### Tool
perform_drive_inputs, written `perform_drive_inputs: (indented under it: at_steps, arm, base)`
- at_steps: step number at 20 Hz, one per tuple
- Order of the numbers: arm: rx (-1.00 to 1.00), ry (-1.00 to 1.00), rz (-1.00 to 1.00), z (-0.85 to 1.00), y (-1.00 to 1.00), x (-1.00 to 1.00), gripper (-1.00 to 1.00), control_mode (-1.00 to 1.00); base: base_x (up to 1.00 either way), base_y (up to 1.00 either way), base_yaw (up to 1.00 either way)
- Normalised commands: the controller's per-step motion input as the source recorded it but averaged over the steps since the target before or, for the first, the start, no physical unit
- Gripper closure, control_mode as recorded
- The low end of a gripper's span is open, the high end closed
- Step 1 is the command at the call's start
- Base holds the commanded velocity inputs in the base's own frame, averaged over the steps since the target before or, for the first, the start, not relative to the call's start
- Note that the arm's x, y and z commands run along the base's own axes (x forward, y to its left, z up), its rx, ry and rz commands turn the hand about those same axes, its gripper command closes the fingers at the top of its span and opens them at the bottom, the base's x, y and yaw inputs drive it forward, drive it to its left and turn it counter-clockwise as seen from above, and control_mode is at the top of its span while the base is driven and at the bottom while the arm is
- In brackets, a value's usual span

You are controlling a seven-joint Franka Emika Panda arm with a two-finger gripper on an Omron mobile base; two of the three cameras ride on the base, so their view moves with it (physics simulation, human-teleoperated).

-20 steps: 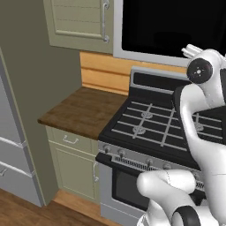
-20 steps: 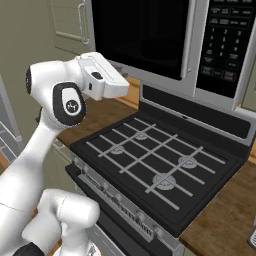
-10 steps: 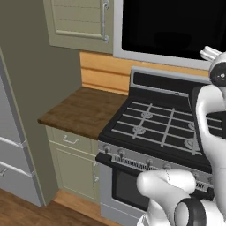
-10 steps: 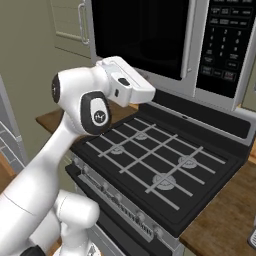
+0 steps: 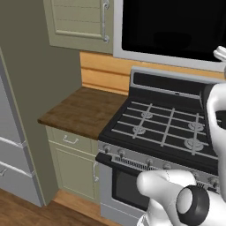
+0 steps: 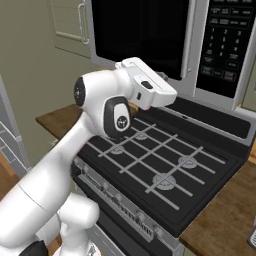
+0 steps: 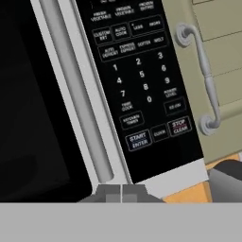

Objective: Pick the sweet potato from the sink and place it in the bowl. Then pick the bowl and place it in the microwave. Then close the microwave door and press the start button.

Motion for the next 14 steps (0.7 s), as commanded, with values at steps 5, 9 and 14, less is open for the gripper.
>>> perform_drive_inputs:
  at_steps: [5, 9, 14]
  arm:
    - [0.01, 0.0, 0.01, 0.04, -0.24, 0.0, 1.0, -1.0]
    - [0.01, 0.0, 0.02, 0.01, -0.08, 0.05, 1.0, -1.0]
    - [0.02, -0.01, 0.13, 0.0, -0.04, 0.01, 1.0, -1.0]
  base:
    - [0.0, 0.0, 0.0]
    - [0.0, 0.0, 0.0]
    - [0.0, 0.0, 0.0]
